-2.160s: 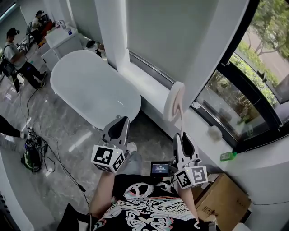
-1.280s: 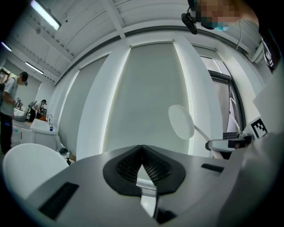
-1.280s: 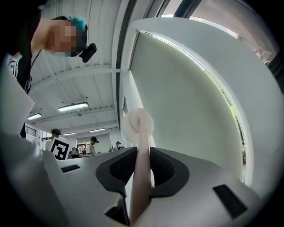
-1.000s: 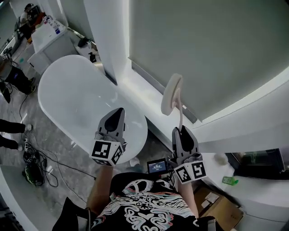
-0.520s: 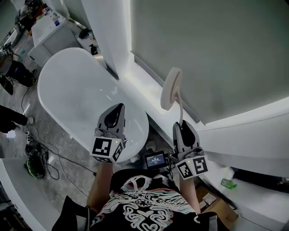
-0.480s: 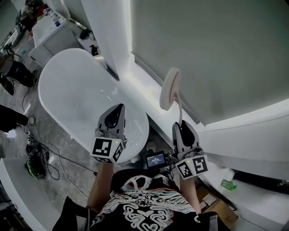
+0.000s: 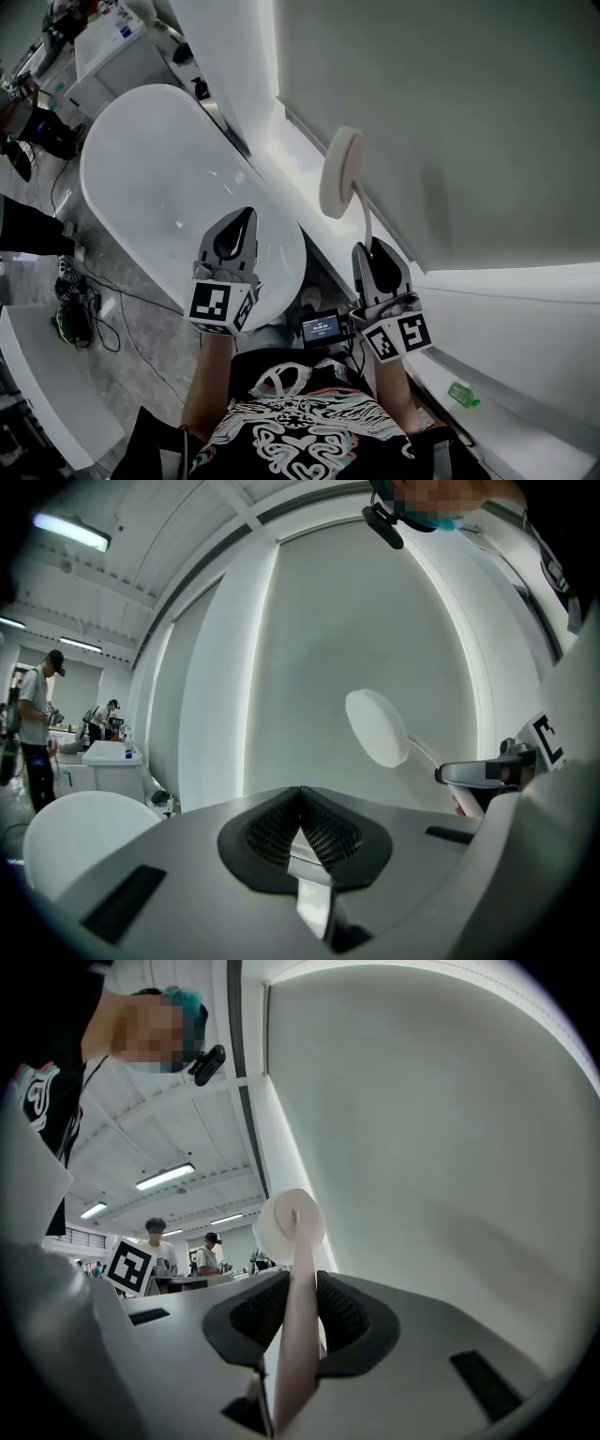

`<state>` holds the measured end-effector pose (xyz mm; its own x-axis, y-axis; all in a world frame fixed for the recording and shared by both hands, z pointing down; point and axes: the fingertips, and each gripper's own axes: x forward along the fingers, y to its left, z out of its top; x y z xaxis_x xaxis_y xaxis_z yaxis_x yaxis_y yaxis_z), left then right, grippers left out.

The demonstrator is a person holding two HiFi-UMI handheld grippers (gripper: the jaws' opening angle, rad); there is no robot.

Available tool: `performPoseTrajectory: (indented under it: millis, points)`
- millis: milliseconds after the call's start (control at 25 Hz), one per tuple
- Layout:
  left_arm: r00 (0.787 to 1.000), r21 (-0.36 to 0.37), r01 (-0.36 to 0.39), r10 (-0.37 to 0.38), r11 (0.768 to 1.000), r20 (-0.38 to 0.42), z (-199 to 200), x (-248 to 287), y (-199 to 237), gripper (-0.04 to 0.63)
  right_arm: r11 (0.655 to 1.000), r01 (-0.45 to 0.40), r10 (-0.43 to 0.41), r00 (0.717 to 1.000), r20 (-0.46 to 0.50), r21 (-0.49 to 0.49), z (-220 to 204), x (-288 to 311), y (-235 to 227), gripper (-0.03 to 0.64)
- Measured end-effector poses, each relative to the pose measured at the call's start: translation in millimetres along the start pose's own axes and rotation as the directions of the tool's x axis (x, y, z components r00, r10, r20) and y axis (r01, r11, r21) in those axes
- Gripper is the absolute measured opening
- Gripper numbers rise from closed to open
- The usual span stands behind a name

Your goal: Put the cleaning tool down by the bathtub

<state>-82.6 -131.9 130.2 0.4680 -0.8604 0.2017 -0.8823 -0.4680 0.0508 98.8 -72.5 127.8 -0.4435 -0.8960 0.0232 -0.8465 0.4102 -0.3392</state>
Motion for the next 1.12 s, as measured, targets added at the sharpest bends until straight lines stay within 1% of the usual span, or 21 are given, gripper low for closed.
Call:
performPoseTrajectory:
  millis: [240, 440, 680, 880, 1120]
  points:
    - [0.999, -0.032, -0.015, 0.014, 0.999, -0.031, -15.5, -5.4, 9.5, 0.015, 1.000, -0.003, 0.003, 0.999, -0.048, -0.004, -11.7, 9.4, 0.0, 0.110]
    - [0.999, -0.029, -0.017, 0.016, 0.999, -0.049, -25.4, -2.5, 26.5, 0.015, 1.000, 0.007, -0.008, 0.997, -0.072, -0.003, -23.5, 22.3, -1.6, 0.110]
    - [0.997, -0.054, -0.032, 0.028, 0.998, -0.074, -45.8, 1.5, 44.6, 0.015, 1.000, 0.020, -0.022, 0.993, -0.119, -0.020, -44.0, 35.2, -3.2, 0.110]
    - [0.994, -0.048, -0.033, 0.027, 0.998, -0.109, -69.3, 9.3, 54.1, 0.015, 1.000, 0.020, -0.022, 0.986, -0.164, -0.014, -69.2, 48.3, -8.7, 0.110]
    - [0.989, -0.063, -0.044, 0.034, 0.997, -0.144, -90.4, 13.3, 61.8, 0.015, 1.000, 0.021, -0.021, 0.981, -0.192, -0.003, -85.0, 60.7, -14.6, 0.110]
